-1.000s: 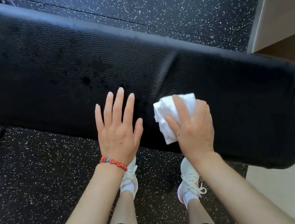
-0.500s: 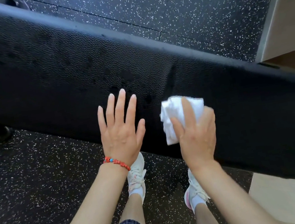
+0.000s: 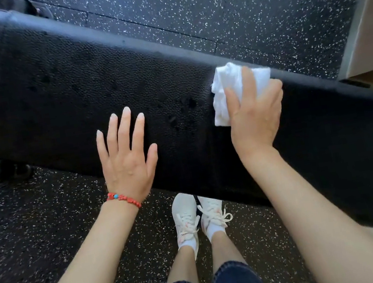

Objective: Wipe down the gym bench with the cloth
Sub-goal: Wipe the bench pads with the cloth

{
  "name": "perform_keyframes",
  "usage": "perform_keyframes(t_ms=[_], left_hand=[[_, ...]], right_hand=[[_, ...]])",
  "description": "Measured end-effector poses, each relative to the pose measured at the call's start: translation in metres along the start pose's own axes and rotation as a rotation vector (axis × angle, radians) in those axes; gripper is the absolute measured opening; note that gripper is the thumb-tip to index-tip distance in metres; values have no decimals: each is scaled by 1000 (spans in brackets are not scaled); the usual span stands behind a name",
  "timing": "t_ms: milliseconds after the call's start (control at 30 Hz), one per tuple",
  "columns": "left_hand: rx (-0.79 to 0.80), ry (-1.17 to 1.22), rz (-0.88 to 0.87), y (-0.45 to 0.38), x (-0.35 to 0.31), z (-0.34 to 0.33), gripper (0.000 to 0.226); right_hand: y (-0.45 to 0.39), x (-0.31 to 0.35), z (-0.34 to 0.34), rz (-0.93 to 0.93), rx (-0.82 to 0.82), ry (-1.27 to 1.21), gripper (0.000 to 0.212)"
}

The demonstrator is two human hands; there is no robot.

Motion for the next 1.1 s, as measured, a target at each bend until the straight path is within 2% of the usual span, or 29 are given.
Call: perform_keyframes(t_ms=[167,267,333,500,833,900,1033,1100], left_hand=[[8,9,14,0,0,-3,53],[8,11,9,-1,1,-3,54],[12,16,14,-1,2,-3,54],[13,15,14,-1,2,-2,54],[2,45,-22,-5,10,9,50],[-9,52,-37,-8,17,15,50],[-24,29,-63,-20,47,29,51],[-29,18,-63,-28,67,37,51]], right_hand=[[73,23,-5,294,-78,87,39],[70,30,-4,395,-106,77,40],[47,40,-6,406,-134,92,39],[-8,74,-12,267,-135,37,40],[97,75,-15,395,-66,88,39],[81,78,-17,358,-73,103,39],[10,97,-27,20,55,-30,46],[-11,108,-29,-36,70,-35,47]])
Point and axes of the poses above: each hand's wrist, its own y-axis away from the middle knuckle, its own z-axis out of the back of the hand, x = y × z, the point moved 9 cm from there along -y, towards the middle knuckle, and after that the axes turned 4 degrees about y, right-handed, at the moved point
